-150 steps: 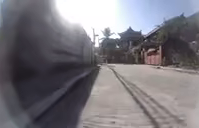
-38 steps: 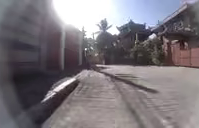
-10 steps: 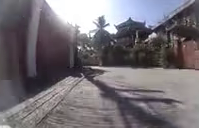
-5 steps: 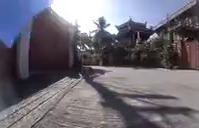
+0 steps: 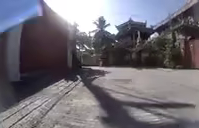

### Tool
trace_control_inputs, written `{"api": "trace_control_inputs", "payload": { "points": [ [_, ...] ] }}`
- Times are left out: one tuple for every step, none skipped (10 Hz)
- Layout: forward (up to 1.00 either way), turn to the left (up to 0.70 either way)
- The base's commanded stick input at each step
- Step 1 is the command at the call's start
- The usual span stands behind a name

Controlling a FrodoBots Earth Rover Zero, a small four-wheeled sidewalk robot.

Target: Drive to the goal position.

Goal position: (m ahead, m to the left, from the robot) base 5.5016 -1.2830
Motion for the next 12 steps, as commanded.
{"api": "trace_control_inputs", "payload": {
  "points": [
    [0.85, -0.03],
    [0.85, -0.03],
    [0.85, -0.03],
    [0.85, -0.03],
    [0.85, -0.04],
    [0.85, -0.04],
    [0.85, -0.04],
    [0.85, -0.04],
    [0.85, -0.04],
    [0.85, -0.04],
    [0.85, -0.03],
    [0.85, -0.03]
  ]
}}
